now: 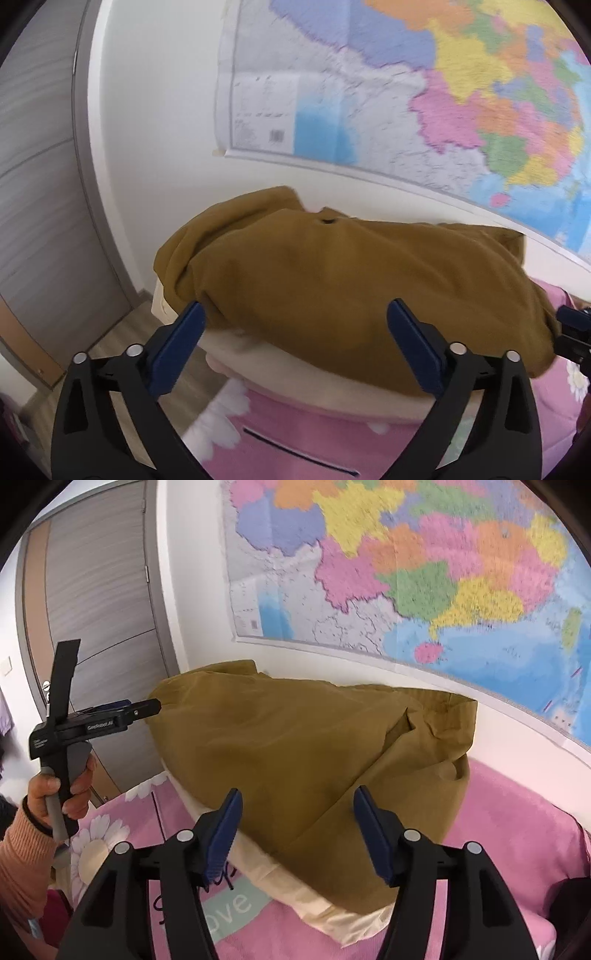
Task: Fold large clothes
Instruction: 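Release the shirt on the pillow and open both grippers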
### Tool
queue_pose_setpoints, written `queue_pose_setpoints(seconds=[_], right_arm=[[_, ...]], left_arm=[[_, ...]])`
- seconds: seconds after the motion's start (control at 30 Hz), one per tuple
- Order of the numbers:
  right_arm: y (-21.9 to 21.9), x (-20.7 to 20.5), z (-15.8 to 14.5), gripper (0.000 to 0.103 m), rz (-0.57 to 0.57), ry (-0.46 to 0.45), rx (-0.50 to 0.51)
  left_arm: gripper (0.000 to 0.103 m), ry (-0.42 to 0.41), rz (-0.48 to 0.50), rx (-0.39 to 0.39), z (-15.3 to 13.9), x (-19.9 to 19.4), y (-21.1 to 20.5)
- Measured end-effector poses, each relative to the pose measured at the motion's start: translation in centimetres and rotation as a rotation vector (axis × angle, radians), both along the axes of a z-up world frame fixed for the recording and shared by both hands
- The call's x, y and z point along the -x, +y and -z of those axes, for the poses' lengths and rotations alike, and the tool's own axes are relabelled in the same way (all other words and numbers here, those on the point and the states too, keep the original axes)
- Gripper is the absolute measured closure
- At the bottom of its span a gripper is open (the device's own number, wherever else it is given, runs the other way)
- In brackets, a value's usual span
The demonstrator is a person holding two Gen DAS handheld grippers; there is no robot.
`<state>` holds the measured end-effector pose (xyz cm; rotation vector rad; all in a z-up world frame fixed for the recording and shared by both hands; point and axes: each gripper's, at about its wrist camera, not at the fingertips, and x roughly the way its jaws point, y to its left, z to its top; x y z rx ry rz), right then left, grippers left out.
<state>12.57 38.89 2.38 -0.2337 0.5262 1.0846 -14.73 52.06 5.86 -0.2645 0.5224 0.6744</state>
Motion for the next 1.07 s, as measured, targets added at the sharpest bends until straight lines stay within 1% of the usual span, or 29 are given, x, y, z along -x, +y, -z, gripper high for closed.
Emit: queue_pose_setpoints(seconds=[0.03,0.1,0.17,0.2,0.27,0.33,0.4,0.5,0.63,0.73,0.8,0.9,1.07], right_arm=[[-0.1,0.4,0.0,0.036,-0.002,-0.004,0.000],[-0.6,1.0,0.1,0.033,0.008,-0.007,-0.012],[-1.1,1.4,0.1,0.028,0.009,0.004,-0.022],[-1.1,1.5,0.1,0.025,0.015,0.007,-0.025],[-1.4,1.8,0.2,0.022,0.015,0.020,-0.036],[-1.9,2.4,0.4,0.013,0.026,0.029,-0.046],[-2.4,2.8,0.4,0.012,0.032,0.028,-0.051],[-3.1,3.6,0.6,0.006,0.039,0.034,-0.059],[-3.7,4.5,0.9,0.006,0.054,0.028,-0.058],[-4.3,5.2,1.2,0.006,0.069,0.021,-0.060],[-5.1,5.5,1.4,0.006,0.076,0.025,-0.064],[-5.9,6.1,1.8,0.006,0.080,0.034,-0.065],[-7.8,7.0,2.6,0.006,0.089,0.056,-0.066]], left_arm=[[0.006,-0.004,0.005,0.000,-0.2,0.2,-0.8],[0.006,-0.013,0.023,0.003,-0.4,0.5,-2.2],[0.005,-0.016,0.016,-0.015,-0.5,0.8,-3.7],[0.005,-0.016,0.016,-0.016,-0.6,0.9,-4.3],[0.005,-0.007,-0.002,-0.016,-0.5,1.0,-5.3],[0.005,0.009,-0.016,-0.015,-0.2,1.0,-6.2],[0.005,0.020,-0.023,-0.006,0.1,1.3,-7.0],[0.005,0.041,-0.027,0.006,0.7,1.7,-8.2],[0.005,0.054,-0.023,0.040,1.6,2.4,-9.5],[0.005,0.072,-0.034,0.019,2.2,2.5,-10.8],[0.005,0.087,-0.024,0.010,2.6,2.5,-11.7],[0.005,0.105,-0.026,0.024,3.1,2.6,-12.7],[0.005,0.106,-0.014,0.038,3.6,3.3,-14.5]])
